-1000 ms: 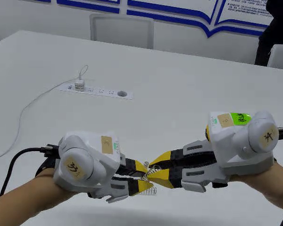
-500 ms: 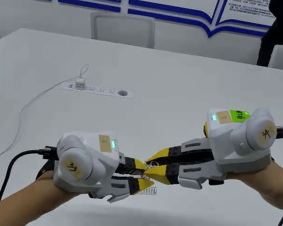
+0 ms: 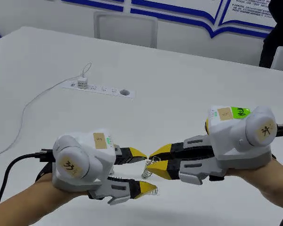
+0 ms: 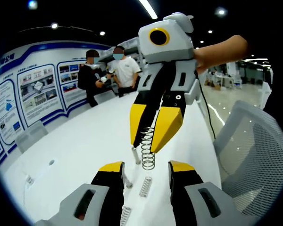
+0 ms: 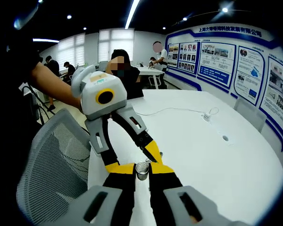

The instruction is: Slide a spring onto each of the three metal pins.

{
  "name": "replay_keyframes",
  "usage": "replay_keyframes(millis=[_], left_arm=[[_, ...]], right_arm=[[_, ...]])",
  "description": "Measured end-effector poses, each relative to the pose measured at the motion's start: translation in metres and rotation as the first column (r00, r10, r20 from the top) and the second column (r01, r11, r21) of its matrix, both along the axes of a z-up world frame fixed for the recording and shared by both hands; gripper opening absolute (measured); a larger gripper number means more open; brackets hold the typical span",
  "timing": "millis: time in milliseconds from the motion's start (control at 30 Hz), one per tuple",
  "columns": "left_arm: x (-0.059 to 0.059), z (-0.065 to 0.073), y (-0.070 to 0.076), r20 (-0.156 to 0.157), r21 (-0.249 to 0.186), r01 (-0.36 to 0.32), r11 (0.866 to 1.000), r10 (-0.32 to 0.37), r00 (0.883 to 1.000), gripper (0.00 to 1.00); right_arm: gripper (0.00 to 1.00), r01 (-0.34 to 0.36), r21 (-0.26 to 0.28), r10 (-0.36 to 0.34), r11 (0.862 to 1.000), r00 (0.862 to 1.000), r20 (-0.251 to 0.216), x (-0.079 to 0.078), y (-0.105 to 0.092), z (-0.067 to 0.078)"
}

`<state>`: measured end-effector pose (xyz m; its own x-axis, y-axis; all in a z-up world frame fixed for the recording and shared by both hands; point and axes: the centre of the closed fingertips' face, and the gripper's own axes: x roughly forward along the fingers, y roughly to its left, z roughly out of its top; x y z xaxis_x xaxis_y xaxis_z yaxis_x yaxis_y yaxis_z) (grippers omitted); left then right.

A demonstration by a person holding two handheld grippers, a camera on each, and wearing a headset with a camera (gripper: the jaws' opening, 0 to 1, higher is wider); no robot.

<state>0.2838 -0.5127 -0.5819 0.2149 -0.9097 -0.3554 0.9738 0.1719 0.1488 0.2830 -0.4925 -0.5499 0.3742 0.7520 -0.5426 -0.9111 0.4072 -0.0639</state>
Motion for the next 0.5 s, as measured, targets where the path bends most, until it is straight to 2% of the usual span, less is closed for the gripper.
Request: replay_keyframes(millis=[167,267,500], left_arm=[[0.007,-0.004,0.01,-0.013,-0.001,-0.059,0.998,0.059,0.998,0.5],[0.008,-0.005,0.017,-0.046,-0.027,-0.084,0.996,0.083,0.996,0.55],[0.016,-0.009,0.033,-0.061,-0.031,-0.149,0.988,0.147,0.987,0.67]], right_arm=[[0.11,0.027,-0.006,-0.027,1.0,1.0,-0.004,0.004,-0.004,-0.002],[0.11,0.046,-0.014,-0.046,0.999,0.999,-0.01,0.007,-0.008,-0.006],[0.11,0.084,-0.029,-0.085,0.996,0.996,-0.017,0.012,-0.017,-0.012]])
